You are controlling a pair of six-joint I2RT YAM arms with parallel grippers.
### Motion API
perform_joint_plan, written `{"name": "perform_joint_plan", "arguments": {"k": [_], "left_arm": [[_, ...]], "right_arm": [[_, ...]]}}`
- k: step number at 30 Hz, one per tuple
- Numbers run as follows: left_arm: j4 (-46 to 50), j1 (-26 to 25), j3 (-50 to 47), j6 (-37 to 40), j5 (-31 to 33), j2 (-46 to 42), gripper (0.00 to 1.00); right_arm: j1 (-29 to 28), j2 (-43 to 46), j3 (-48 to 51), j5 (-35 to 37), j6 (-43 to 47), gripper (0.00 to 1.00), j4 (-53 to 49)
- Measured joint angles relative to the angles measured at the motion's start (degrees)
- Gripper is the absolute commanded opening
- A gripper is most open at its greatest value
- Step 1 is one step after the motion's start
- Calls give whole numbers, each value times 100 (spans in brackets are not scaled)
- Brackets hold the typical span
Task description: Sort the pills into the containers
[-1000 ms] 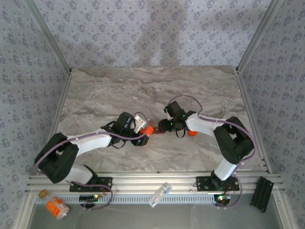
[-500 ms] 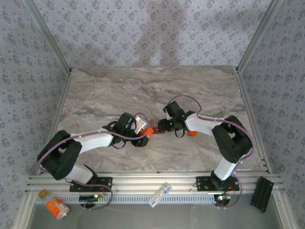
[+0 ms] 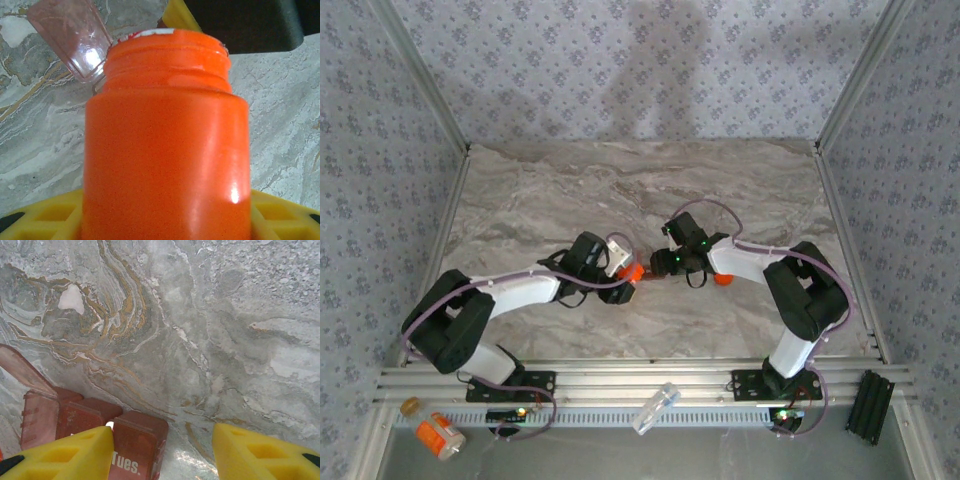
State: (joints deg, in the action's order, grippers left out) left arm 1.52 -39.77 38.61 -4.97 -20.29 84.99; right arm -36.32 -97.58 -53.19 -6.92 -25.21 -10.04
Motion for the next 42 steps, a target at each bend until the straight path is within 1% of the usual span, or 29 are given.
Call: {"name": "perform_joint_plan", "arguments": {"k": [18, 42], "left_arm": [[896, 0, 450, 90, 173, 177, 0], [1482, 0, 866, 238, 319, 514, 0]], "right_arm": [[0, -4, 0, 0, -114, 56, 2], [0, -37, 0, -2, -203, 56, 92]]}}
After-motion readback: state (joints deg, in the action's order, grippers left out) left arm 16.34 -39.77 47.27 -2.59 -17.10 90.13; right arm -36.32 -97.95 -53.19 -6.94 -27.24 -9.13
